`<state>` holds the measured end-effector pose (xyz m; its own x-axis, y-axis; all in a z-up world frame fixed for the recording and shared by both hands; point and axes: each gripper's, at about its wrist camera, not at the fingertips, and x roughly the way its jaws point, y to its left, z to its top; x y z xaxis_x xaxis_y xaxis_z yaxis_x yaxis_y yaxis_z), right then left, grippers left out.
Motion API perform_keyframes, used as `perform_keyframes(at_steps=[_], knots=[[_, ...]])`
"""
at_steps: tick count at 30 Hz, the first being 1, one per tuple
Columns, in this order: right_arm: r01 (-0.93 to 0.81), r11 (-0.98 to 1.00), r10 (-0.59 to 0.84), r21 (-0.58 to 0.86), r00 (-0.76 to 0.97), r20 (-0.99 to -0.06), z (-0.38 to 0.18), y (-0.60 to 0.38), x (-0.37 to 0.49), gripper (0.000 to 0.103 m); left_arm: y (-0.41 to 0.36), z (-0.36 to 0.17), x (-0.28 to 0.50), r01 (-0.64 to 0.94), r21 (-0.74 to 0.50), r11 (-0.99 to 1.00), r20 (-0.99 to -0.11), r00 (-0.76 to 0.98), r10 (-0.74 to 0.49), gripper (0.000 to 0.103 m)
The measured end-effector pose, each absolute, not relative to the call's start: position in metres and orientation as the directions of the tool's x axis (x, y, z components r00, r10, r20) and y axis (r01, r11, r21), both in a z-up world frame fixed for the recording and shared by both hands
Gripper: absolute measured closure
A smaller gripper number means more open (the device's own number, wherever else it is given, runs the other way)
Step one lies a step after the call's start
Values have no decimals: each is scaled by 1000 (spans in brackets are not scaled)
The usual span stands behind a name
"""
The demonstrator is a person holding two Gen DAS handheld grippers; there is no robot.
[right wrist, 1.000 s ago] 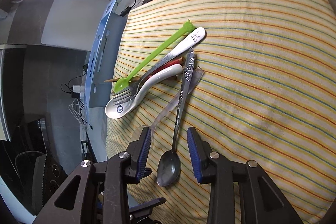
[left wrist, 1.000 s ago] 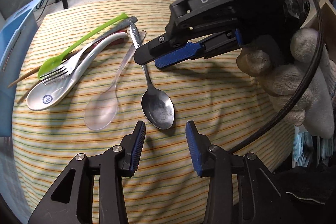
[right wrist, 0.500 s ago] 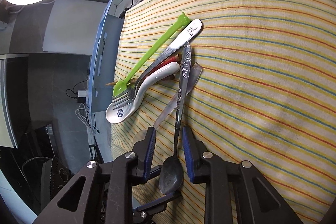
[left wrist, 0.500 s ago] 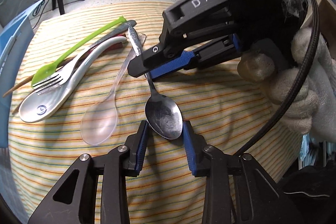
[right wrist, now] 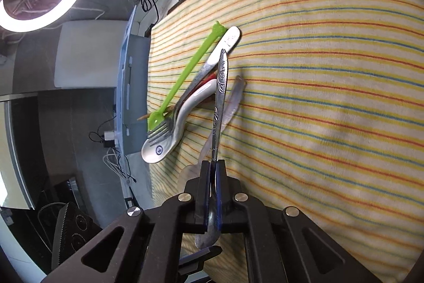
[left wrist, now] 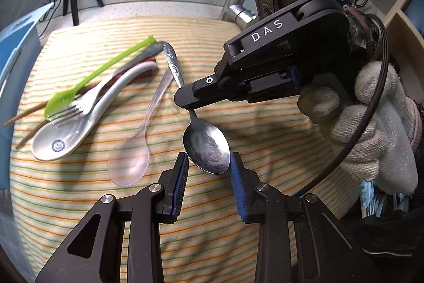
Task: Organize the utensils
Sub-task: 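Carry the metal spoon into the blue basket and open the right gripper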
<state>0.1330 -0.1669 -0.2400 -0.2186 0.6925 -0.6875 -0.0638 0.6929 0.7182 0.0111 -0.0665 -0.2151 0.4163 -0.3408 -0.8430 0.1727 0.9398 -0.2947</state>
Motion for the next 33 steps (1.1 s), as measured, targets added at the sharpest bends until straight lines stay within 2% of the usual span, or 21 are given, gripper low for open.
perform_keyframes(at_steps=[9, 17, 24, 33], knots=[[-58, 673, 723, 737, -156, -673, -198, -139, 129, 100, -32, -179, 13, 208, -320, 924, -799, 465, -381, 73], [-108, 642, 746, 759, -138, -651, -170, -66, 132, 100, 31, -151, 1, 192, -317, 929, -771, 518, -370, 73], [-163, 623, 750, 765, -155, -643, -163, 14, 140, 100, 96, -139, -4, 149, -302, 942, -762, 556, -333, 73], [-170, 644, 726, 746, -171, -666, -181, 100, 156, 100, 172, -153, 10, 106, -331, 937, -766, 549, -333, 73]])
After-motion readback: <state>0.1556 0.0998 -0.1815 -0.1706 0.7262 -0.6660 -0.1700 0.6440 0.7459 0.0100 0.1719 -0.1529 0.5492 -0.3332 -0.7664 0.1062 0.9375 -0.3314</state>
